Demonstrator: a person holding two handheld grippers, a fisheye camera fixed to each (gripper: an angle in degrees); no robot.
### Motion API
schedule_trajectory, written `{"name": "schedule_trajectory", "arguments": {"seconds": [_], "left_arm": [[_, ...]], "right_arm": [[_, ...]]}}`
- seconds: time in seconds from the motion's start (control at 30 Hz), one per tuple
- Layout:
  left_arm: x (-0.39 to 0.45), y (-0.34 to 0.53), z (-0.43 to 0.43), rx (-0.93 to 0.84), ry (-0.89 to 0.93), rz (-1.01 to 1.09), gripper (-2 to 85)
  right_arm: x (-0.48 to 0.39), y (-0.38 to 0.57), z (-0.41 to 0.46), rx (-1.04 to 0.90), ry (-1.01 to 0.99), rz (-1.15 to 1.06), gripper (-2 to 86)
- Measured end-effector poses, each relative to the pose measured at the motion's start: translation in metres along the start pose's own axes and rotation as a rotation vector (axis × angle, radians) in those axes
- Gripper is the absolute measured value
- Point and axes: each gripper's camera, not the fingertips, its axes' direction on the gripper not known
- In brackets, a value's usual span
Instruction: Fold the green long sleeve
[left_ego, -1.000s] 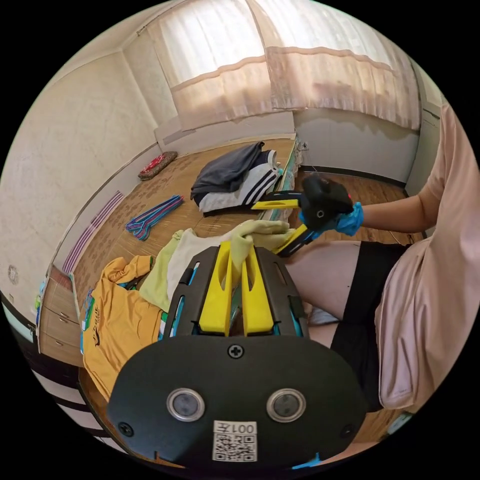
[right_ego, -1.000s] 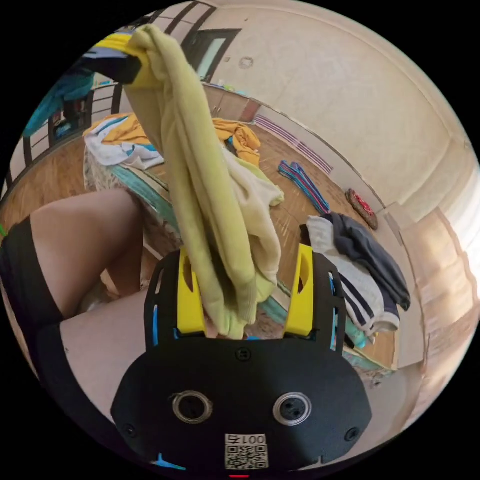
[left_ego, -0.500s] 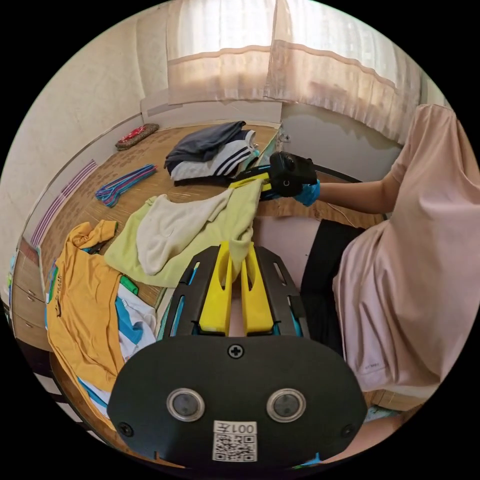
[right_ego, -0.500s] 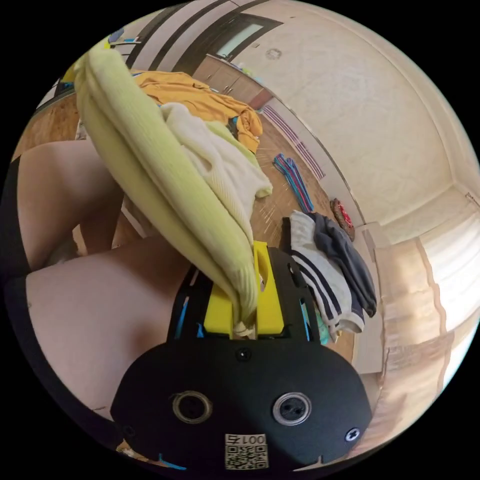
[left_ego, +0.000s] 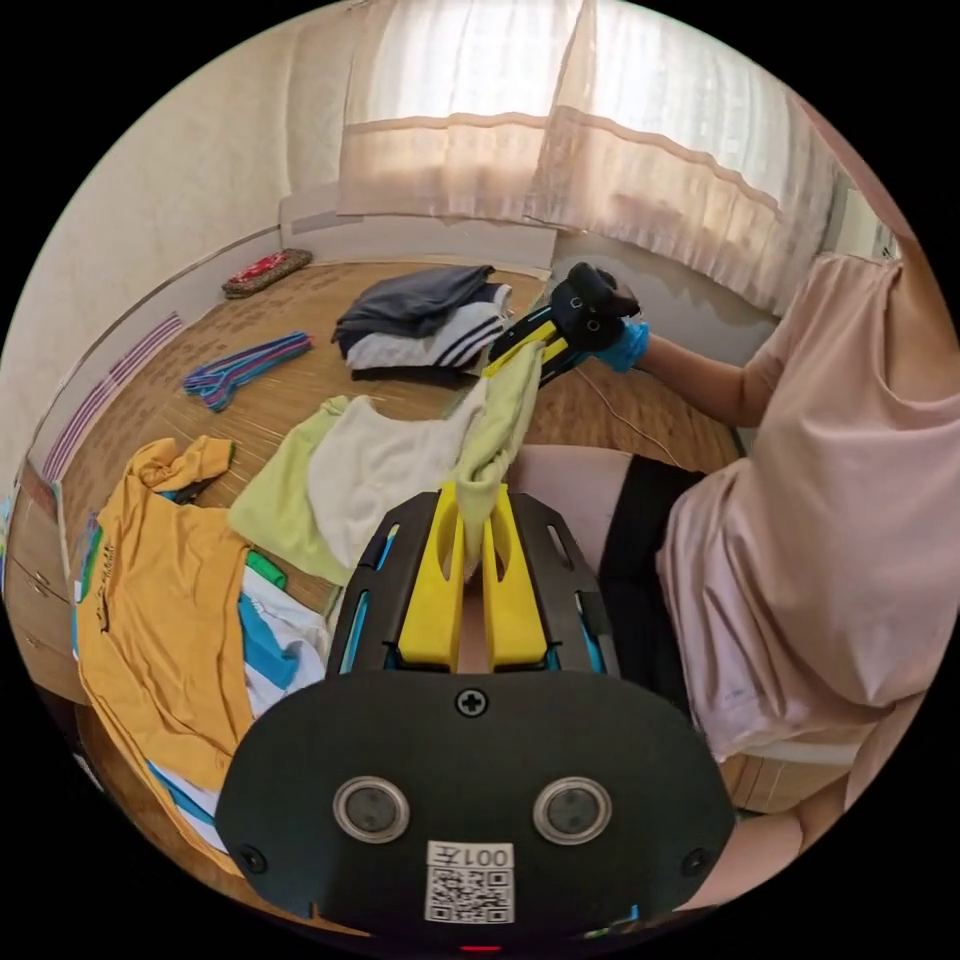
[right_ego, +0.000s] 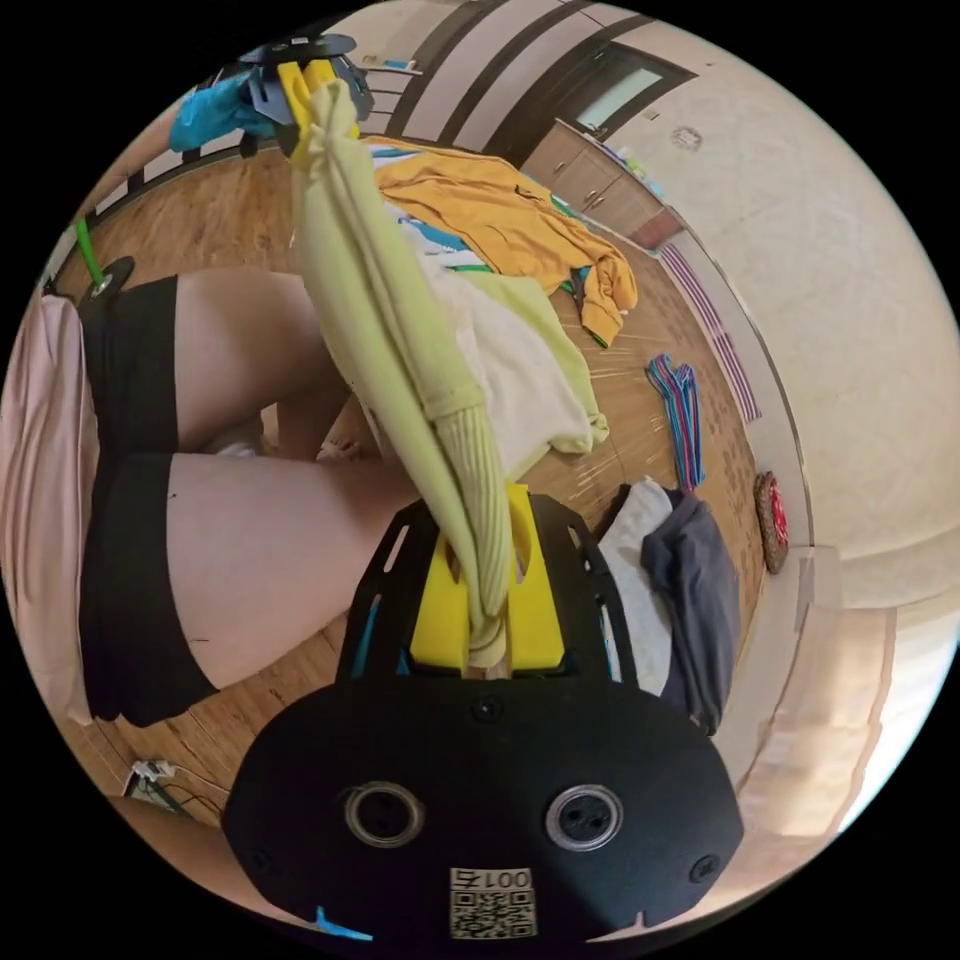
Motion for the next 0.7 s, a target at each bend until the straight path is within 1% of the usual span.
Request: {"name": "schedule_trajectory", "arguments": {"seconds": [0.1, 0.27, 0.37, 0.5, 0.7], "left_arm": [[-0.036, -0.014, -0.001, 0.001, -0.055, -0.033, -1.1], [-0.097, -0.033, 0.004, -0.02, -0.163, -0.104, -1.0], [-0.129, -0.043, 0.015, -0.049, -0.225, -0.148, -1.0], [-0.168, -0.059, 0.039, -0.127, -0.321, -0.137, -1.1], [-0.231, -0.066, 0.081, -0.213, -0.342, -0.218, -1.0]], "right_arm": [[0.038, -0.016, 0.012, 0.017, -0.033, -0.014, 5.8], [0.096, -0.039, 0.045, -0.017, -0.063, 0.008, 5.3], [0.131, -0.052, 0.066, -0.029, -0.117, 0.042, 5.2], [0.168, -0.071, 0.102, -0.088, -0.146, 0.093, 5.2], [0.206, -0.091, 0.156, -0.165, -0.19, 0.161, 5.3]]}}
